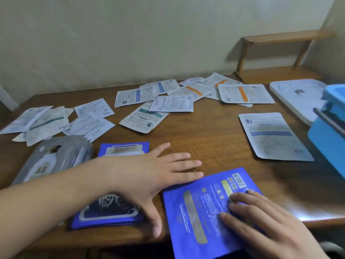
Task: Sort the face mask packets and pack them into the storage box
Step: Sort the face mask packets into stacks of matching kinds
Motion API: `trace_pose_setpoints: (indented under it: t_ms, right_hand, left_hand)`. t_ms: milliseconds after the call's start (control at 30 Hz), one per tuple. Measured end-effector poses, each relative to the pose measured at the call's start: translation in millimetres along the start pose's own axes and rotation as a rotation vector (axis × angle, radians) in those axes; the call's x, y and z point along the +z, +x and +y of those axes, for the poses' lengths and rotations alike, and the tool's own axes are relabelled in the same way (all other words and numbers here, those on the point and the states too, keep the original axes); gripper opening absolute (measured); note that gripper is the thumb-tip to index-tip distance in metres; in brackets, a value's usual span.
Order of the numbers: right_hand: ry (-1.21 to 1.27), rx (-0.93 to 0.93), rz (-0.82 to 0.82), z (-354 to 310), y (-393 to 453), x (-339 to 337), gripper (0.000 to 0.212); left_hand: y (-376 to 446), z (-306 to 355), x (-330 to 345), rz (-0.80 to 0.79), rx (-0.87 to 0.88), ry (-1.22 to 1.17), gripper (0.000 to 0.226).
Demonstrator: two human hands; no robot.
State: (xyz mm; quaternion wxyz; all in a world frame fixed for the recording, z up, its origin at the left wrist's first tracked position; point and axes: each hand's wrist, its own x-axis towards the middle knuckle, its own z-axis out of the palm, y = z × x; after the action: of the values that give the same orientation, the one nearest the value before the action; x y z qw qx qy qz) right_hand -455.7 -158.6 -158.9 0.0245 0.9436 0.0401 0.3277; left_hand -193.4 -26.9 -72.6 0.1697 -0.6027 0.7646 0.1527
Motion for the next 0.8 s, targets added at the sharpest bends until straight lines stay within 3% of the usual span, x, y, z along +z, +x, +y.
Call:
trace_pose_setpoints:
  t_ms: [67, 133, 233, 333, 467, 600, 667, 800]
  right_hand:
    - [0.1, 0.043, 0.037, 7, 10, -8, 0.035]
    - [0.184, 0.128, 0.138, 19, 28, -11, 0.035]
    - [0.247, 0.287, 0.266, 37, 60, -4, 0.023]
    - [0.293, 0.36, 0.276, 47, 80, 5, 0.027]
    - [0.407, 0.421, 0.253, 46, 92, 0, 0.018]
    - [0.758, 0.685, 0.257, 33, 103, -14, 0.031]
    - [0.996, 0.778, 0.245, 21, 109, -18, 0.041]
    - [1.333, 0.855, 0.208, -13, 125, -15, 0.064]
  left_hand:
    - [-2, 0, 0, 0.074, 0.051, -0.117, 0.131]
    - [-2, 0, -1, 0.274, 0.072, -0.315, 0.117]
    - [2, -3, -11, 0.639, 0.016, -0.624, 0.066]
    - [9, -9, -24, 0.85, -0.061, -0.653, 0.029]
    - [4, -15, -37, 0.921, -0.066, -0.689, 0.019]
    - [-5, -26, -69, 1.207, -0.116, -0.918, 0.013]
    - [-13, -38, -86, 1.225, -0.15, -0.985, 0.019]
    - [-34, -67, -85, 0.995, -0.35, -1.113, 0.017]
